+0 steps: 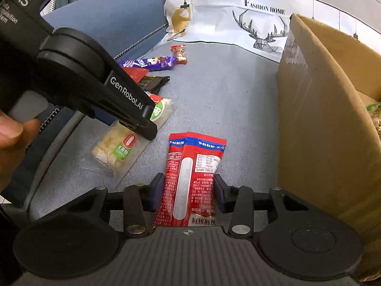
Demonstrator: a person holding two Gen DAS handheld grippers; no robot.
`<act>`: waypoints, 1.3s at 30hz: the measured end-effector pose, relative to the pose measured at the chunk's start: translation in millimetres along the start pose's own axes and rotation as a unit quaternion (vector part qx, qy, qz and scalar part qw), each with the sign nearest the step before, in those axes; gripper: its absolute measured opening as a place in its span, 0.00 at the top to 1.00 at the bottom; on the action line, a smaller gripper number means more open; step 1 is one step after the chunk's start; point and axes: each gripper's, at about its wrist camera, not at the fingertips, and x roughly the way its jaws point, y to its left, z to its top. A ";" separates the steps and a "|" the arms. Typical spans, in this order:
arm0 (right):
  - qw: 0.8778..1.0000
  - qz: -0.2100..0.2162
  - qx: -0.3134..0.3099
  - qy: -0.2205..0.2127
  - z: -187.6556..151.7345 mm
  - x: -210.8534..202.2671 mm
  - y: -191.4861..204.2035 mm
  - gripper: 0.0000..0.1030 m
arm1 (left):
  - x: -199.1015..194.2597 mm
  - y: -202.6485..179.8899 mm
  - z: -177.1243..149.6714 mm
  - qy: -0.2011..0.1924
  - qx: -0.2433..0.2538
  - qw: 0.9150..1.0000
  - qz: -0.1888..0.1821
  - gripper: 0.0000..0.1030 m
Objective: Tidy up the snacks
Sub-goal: 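Hold the bread bag in left tool while right tool holds the red sausage pack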
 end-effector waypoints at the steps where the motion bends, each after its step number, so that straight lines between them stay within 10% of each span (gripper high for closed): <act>1: 1.000 0.001 0.002 0.002 3.1 1.7 0.5 0.54 | 1.1 -1.7 -0.1 0.002 0.005 1.000 0.002 0.58; 39: 1.000 -0.005 0.000 -0.010 4.2 4.3 -0.5 0.57 | 1.0 -1.7 -2.4 -0.005 0.010 1.000 -0.004 0.61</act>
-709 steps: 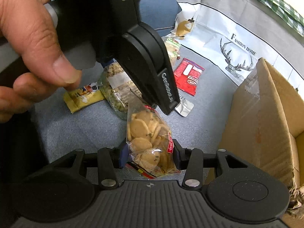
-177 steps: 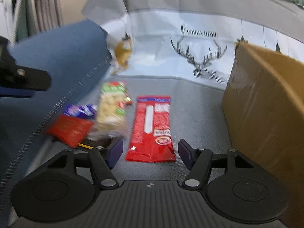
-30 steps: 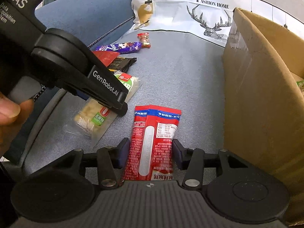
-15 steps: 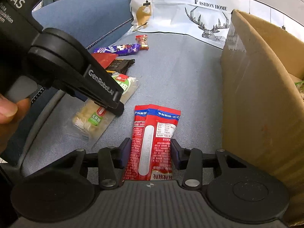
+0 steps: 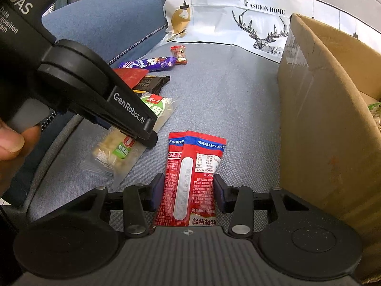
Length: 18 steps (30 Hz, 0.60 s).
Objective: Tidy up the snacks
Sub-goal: 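Hold the bread bag in left tool while right tool holds the red sausage pack, then lift and carry the bread bag with left tool while right tool carries the red pack over the box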
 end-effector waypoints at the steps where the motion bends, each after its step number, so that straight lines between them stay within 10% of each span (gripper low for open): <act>1: 1.000 0.000 0.001 -0.001 0.0 -0.2 -0.2 0.57 | -0.4 0.0 0.0 -0.001 0.000 1.000 -0.001 0.61; 18: 0.999 0.001 -0.005 -0.050 -10.6 -29.2 4.3 0.58 | -34.5 -2.0 2.7 -0.075 -0.016 0.997 -0.030 0.61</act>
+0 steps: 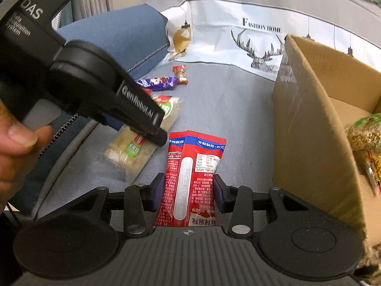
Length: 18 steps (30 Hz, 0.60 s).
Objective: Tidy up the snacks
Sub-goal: 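Lift and carry the bread bag with left tool while right tool carries the red pack over the box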
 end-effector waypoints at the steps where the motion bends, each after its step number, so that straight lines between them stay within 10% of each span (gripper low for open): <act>1: 1.000 0.002 0.002 -0.007 -0.1 -4.5 0.1 0.58 | -5.7 -0.5 0.5 -0.014 -0.002 1.000 -0.002 0.61; 18: 0.987 0.002 0.020 -0.159 22.6 -100.1 -21.5 0.60 | -74.7 -8.4 -3.9 -0.165 -0.045 0.984 -0.051 0.61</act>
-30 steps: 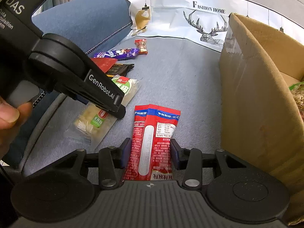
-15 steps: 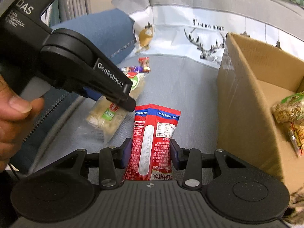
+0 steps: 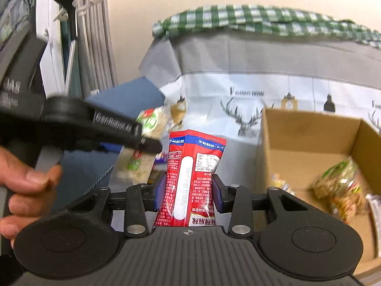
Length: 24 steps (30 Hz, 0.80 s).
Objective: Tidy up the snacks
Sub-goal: 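Lift and carry the bread bag with left tool while right tool carries the red pack over the box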
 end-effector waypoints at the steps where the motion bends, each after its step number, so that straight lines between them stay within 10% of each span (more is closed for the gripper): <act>1: 1.000 -0.002 0.002 -0.006 4.3 -3.0 -5.6 0.60 | 0.8 -1.0 0.4 0.000 0.001 1.000 0.000 0.61; 12: 0.996 -0.058 0.024 -0.067 71.2 -19.4 -101.8 0.60 | 11.7 -22.7 1.5 -0.004 0.031 0.999 -0.015 0.61; 24: 0.987 -0.118 0.085 -0.062 52.4 -29.4 -180.2 0.60 | 26.6 -68.2 7.7 -0.038 0.052 0.998 -0.025 0.61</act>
